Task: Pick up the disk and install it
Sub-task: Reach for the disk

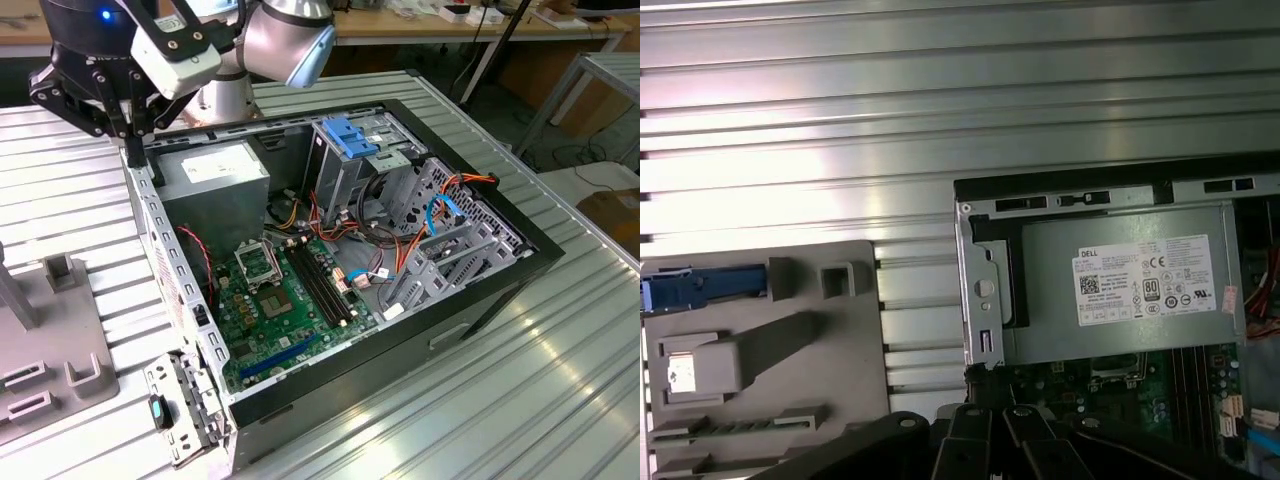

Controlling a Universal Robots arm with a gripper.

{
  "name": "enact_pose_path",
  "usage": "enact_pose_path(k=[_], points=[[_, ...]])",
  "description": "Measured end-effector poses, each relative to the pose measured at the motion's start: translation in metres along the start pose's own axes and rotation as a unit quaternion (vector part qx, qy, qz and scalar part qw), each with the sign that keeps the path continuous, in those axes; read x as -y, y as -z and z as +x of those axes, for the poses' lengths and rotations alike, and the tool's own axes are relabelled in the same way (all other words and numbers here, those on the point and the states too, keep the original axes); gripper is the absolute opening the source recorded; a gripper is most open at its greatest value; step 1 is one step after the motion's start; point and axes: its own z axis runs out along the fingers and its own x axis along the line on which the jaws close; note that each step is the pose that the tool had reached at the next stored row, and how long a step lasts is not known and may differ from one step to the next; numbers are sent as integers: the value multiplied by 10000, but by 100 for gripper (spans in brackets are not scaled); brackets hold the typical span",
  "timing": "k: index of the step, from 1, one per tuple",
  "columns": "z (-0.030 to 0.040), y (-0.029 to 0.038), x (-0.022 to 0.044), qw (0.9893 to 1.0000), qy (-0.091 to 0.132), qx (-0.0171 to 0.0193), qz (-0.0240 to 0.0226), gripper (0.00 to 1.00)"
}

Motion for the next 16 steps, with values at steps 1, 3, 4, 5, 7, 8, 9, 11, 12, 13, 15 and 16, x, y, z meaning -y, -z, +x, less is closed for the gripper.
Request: enact_pose_path(k=[1, 3, 4, 5, 7, 8, 9, 11, 12, 13, 15, 16], points=[[10, 0, 1, 10000, 0, 0, 0, 11], [37, 1, 3, 10000, 0, 0, 0, 11], [47, 1, 4, 10000, 0, 0, 0, 11], [61, 1, 5, 10000, 0, 0, 0, 11], [98, 2, 7, 10000, 0, 0, 0, 11], [107, 3, 8, 10000, 0, 0, 0, 11], [128, 3, 10, 10000, 0, 0, 0, 11], [148, 4, 11, 10000, 0, 0, 0, 11], [165, 4, 12, 10000, 0, 0, 0, 11], [181, 5, 14, 10000, 0, 0, 0, 11], [204, 5, 15, 10000, 0, 0, 0, 11], [211, 5, 16, 10000, 0, 0, 0, 11]])
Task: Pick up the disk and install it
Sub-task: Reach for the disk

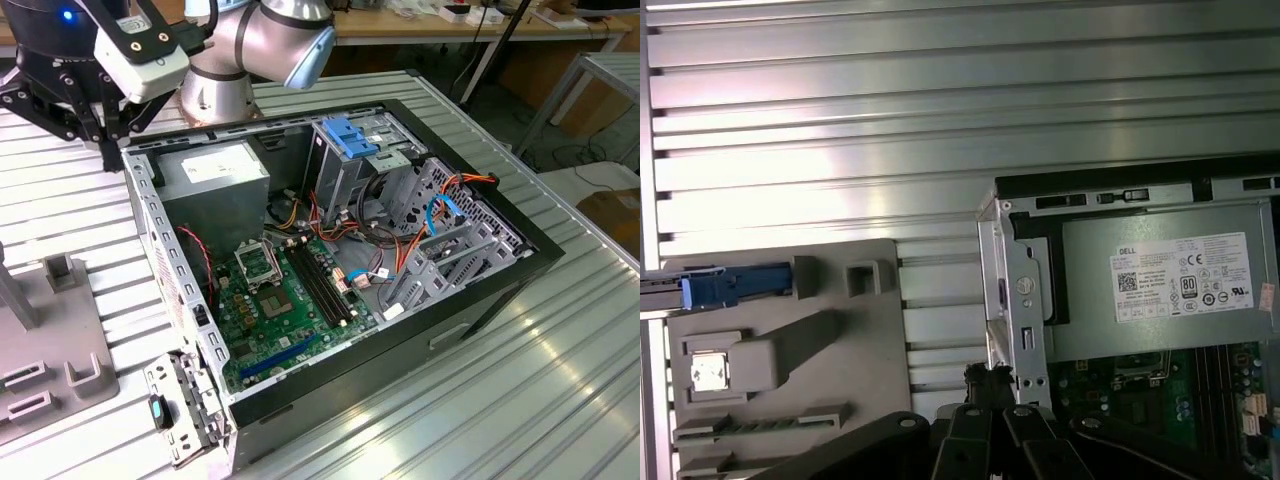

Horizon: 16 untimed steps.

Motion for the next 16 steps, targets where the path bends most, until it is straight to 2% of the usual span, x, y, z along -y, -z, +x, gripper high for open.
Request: enact_pose_path(k=[7, 13, 16], points=[[70, 2, 5, 10000, 0, 0, 0, 11], [178, 4, 13, 10000, 0, 0, 0, 11], [196, 4, 15, 10000, 0, 0, 0, 11]])
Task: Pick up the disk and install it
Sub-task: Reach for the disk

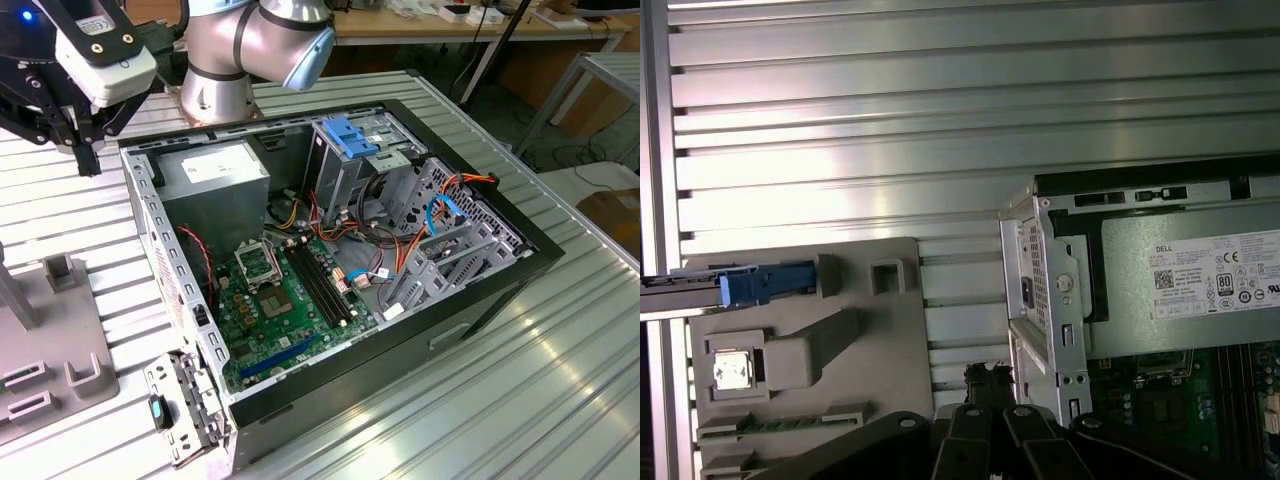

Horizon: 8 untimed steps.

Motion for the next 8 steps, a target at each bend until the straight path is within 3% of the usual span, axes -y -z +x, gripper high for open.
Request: enact_pose_path(k=[3, 8], points=[[7, 0, 1, 10000, -1, 0, 0, 11], [176, 3, 13, 10000, 0, 0, 0, 11]])
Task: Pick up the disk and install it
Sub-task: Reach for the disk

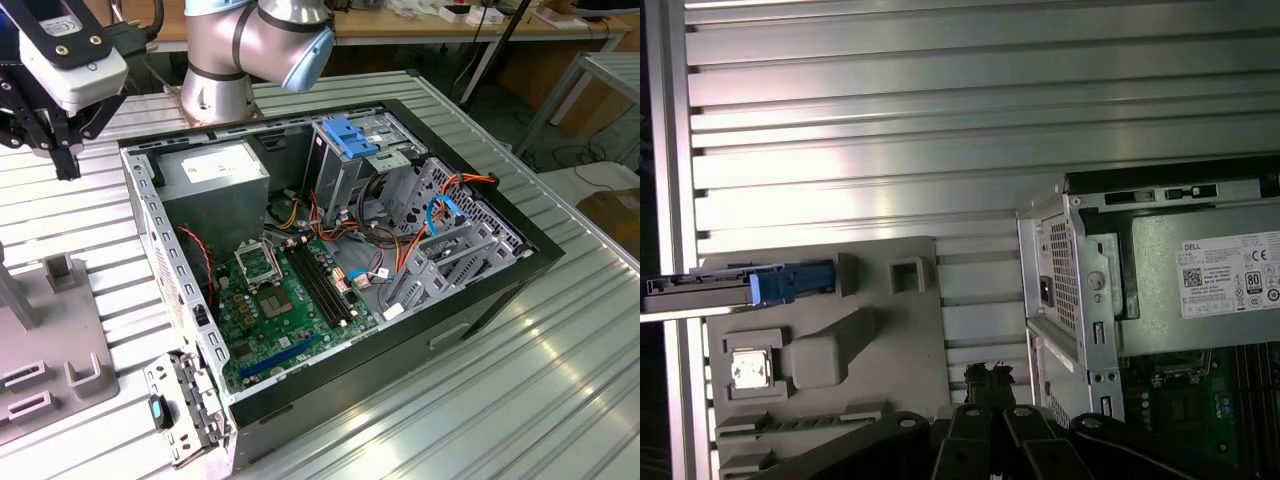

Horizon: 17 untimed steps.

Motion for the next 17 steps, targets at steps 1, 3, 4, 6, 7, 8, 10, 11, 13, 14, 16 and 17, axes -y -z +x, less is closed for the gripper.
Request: enact_pose_path(k=[1, 3, 4, 6, 7, 8, 10, 11, 13, 14, 16, 17], points=[[22, 1, 2, 10000, 0, 0, 0, 11], [68, 1, 5, 10000, 0, 0, 0, 11], [94, 2, 7, 10000, 0, 0, 0, 11], [110, 3, 8, 10000, 0, 0, 0, 11], [113, 3, 9, 10000, 1, 0, 0, 11], [113, 3, 9, 10000, 1, 0, 0, 11], [114, 3, 9, 10000, 0, 0, 0, 11], [115, 3, 9, 10000, 1, 0, 0, 11], [115, 3, 9, 10000, 1, 0, 0, 11], [116, 3, 9, 10000, 0, 0, 0, 11], [116, 3, 9, 10000, 0, 0, 0, 11], [119, 3, 9, 10000, 0, 0, 0, 11]])
